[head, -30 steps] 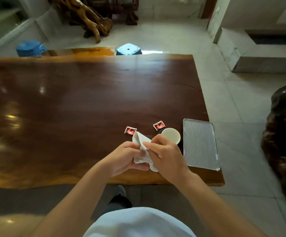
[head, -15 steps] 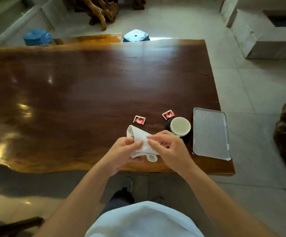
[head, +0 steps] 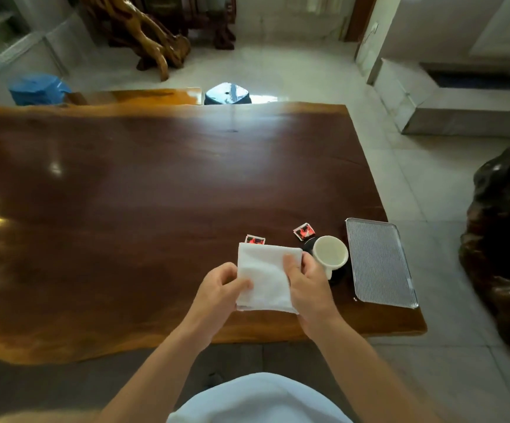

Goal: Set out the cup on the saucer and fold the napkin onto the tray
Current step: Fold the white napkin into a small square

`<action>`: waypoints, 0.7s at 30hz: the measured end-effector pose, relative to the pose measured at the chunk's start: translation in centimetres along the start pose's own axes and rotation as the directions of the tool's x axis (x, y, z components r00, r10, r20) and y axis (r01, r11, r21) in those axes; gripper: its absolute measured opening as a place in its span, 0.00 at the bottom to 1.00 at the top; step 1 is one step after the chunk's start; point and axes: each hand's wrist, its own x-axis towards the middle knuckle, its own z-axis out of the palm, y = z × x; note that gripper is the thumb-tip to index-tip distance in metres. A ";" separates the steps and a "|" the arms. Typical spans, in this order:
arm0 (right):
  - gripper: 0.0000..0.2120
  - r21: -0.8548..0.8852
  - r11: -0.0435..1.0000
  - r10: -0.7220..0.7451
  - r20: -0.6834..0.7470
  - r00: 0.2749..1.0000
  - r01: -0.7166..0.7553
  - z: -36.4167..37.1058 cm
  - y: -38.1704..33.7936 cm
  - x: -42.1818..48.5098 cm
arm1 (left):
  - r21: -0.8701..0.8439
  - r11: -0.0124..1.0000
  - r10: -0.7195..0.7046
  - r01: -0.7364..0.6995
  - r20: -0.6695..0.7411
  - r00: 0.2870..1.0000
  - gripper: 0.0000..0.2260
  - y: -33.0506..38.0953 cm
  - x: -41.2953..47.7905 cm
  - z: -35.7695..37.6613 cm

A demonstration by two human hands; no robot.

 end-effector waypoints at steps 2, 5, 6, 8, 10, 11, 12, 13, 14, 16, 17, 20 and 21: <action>0.04 -0.055 0.997 -0.063 -0.007 0.998 0.062 1.6 -0.2 -0.1 | 0.043 0.999 -0.017 0.023 -0.145 0.989 0.13 0.5 0.5 -0.8; 0.02 -0.114 0.986 -0.128 -0.013 0.992 0.125 4.2 -0.5 -0.1 | -0.012 0.998 -0.070 0.069 -0.196 0.978 0.14 1.7 1.5 -1.4; 0.02 -0.123 0.984 -0.132 -0.023 0.991 0.128 5.1 -0.5 -0.1 | 0.041 0.998 -0.030 0.040 -0.209 0.977 0.15 1.9 1.6 -1.5; 0.04 -0.156 0.982 -0.115 -0.071 0.991 0.103 6.9 -0.6 -0.4 | 0.214 0.973 0.143 -0.090 -0.245 0.959 0.21 1.6 1.8 -1.8; 0.11 -0.179 0.980 -0.114 -0.169 0.979 0.083 8.4 -0.7 -0.5 | 0.337 0.924 0.286 -0.182 -0.291 0.913 0.23 1.4 2.0 -2.7; 0.16 -0.185 0.978 -0.142 -0.232 0.962 0.099 9.0 -0.7 -0.6 | 0.352 0.913 0.320 -0.206 -0.307 0.896 0.23 1.4 2.2 -3.2; 0.18 -0.204 0.970 -0.191 -0.285 0.939 0.135 9.4 -0.7 -0.7 | 0.338 0.916 0.329 -0.217 -0.318 0.889 0.23 1.4 2.5 -3.7; 0.18 -0.241 0.953 -0.255 -0.319 0.913 0.182 9.8 -0.6 -0.9 | 0.299 0.927 0.321 -0.226 -0.325 0.889 0.22 1.6 2.7 -4.0; 0.17 -0.280 0.932 -0.319 -0.331 0.888 0.231 10.0 -0.6 -1.1 | 0.253 0.938 0.314 -0.237 -0.330 0.890 0.22 1.7 2.9 -4.3; 0.15 -0.342 0.893 -0.407 -0.330 0.852 0.294 10.3 -0.6 -1.4 | 0.213 0.937 0.340 -0.278 -0.361 0.868 0.22 1.4 3.0 -4.3; 0.15 -0.365 0.880 -0.428 -0.330 0.841 0.305 10.3 -0.6 -1.4 | 0.212 0.930 0.361 -0.300 -0.384 0.850 0.22 1.2 3.0 -4.3; 0.16 -0.366 0.883 -0.420 -0.343 0.840 0.293 10.3 -0.7 -1.1 | 0.116 0.940 0.341 -0.322 -0.383 0.858 0.22 0.9 3.1 -4.6; 0.16 -0.348 0.896 -0.395 -0.345 0.851 0.275 10.2 -0.7 -1.1 | 0.047 0.957 0.285 -0.287 -0.355 0.890 0.21 1.0 3.1 -4.6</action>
